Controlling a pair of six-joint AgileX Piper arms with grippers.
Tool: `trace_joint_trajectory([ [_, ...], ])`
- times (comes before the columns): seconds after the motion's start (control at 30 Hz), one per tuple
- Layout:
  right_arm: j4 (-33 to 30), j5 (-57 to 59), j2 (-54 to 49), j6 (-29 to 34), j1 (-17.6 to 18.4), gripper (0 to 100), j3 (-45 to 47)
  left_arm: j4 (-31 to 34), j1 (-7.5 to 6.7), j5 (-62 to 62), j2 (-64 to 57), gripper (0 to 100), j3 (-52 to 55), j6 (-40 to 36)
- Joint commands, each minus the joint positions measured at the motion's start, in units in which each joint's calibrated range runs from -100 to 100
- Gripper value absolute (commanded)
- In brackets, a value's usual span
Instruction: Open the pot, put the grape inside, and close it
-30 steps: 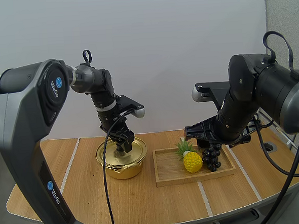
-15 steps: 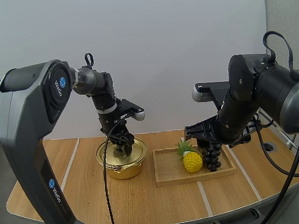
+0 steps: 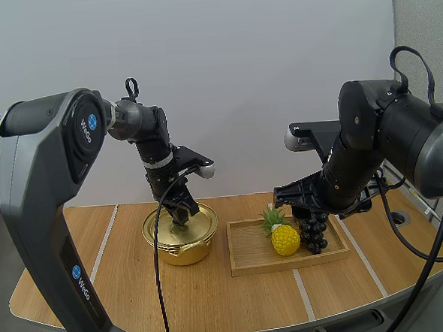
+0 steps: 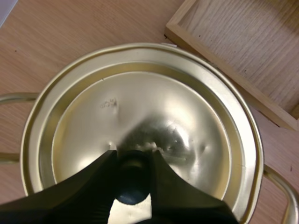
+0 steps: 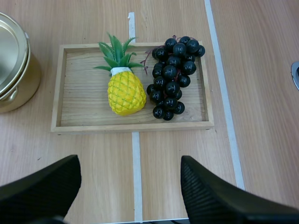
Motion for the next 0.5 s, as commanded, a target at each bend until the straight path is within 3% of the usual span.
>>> trace_joint_trajectory([
  [0.0,-0.10,0.08,-0.10,-0.33,-0.22,100,-0.55,0.19,-0.19,4.37,-2.41,0,-3.56,-2.08],
  [0.17,0.01,0.08,-0.10,-0.33,-0.22,100,-0.55,0.28,-0.19,10.42,-7.52,0,-9.92,-3.49],
  [0.47,0.01,0.08,-0.10,-0.33,-0.22,100,-0.55,1.12,-0.19,10.83,-18.28,0,-17.61,-5.56],
])
